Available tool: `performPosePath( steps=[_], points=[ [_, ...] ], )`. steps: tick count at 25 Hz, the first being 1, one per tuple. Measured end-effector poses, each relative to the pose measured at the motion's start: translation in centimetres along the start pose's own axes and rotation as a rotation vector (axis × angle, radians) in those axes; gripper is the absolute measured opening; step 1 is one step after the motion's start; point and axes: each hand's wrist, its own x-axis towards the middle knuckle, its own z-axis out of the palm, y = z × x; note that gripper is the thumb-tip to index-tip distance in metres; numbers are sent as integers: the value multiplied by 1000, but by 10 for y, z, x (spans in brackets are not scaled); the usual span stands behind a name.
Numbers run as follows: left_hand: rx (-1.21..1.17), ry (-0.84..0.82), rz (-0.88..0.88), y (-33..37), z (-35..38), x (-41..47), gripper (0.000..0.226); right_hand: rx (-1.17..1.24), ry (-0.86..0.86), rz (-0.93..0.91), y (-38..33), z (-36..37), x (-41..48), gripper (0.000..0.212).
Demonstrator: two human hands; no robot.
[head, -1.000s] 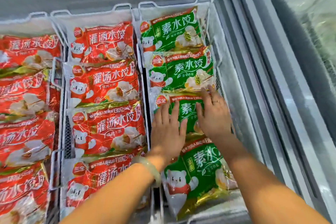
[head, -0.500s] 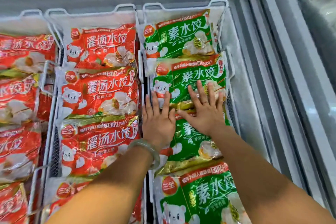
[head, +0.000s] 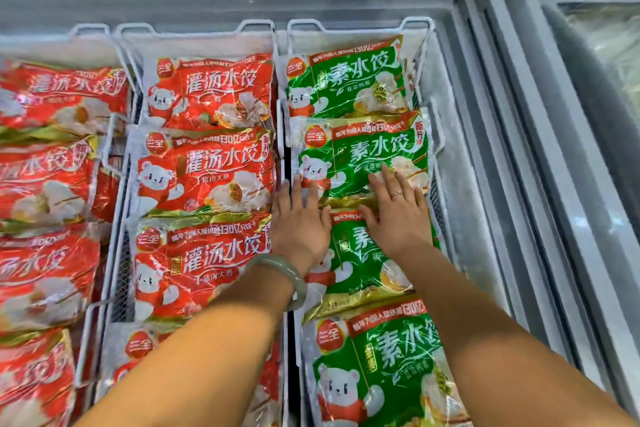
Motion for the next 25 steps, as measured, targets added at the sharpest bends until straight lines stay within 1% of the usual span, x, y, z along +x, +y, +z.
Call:
performPosePath(
  steps=[2, 5, 8, 12, 17, 20, 23, 25],
  points=[
    [-7, 18, 32, -9, -14, -7, 59, 4, 20, 32, -8, -9, -14, 61],
    [-1, 32, 64, -38, -38, -29, 60, 25, -5, 37, -31, -26, -43, 60],
    [-19, 84, 36, -77, -69, -58, 58, 142, -51, 37, -68, -48, -74, 59],
    [7, 87, -15, -136, -108, -96, 60, 206, -80, 62, -125, -72, -119, 55],
    [16, 174, -35, -221, -166, -151, 58, 147, -85, 1, -220, -101, -165, 47],
    [14, 227, -124, -278, -202, -182, 53, 108, -54, -64, -285, -111, -177, 47],
    [-30, 301, -197, -346, -229, -216, 47, 98, -125, -131, -358, -113, -186, 44],
    [-23, 368, -229, -394, -238, -236, 42, 81, -150, -212, -406, -111, -190, 40]
  ],
)
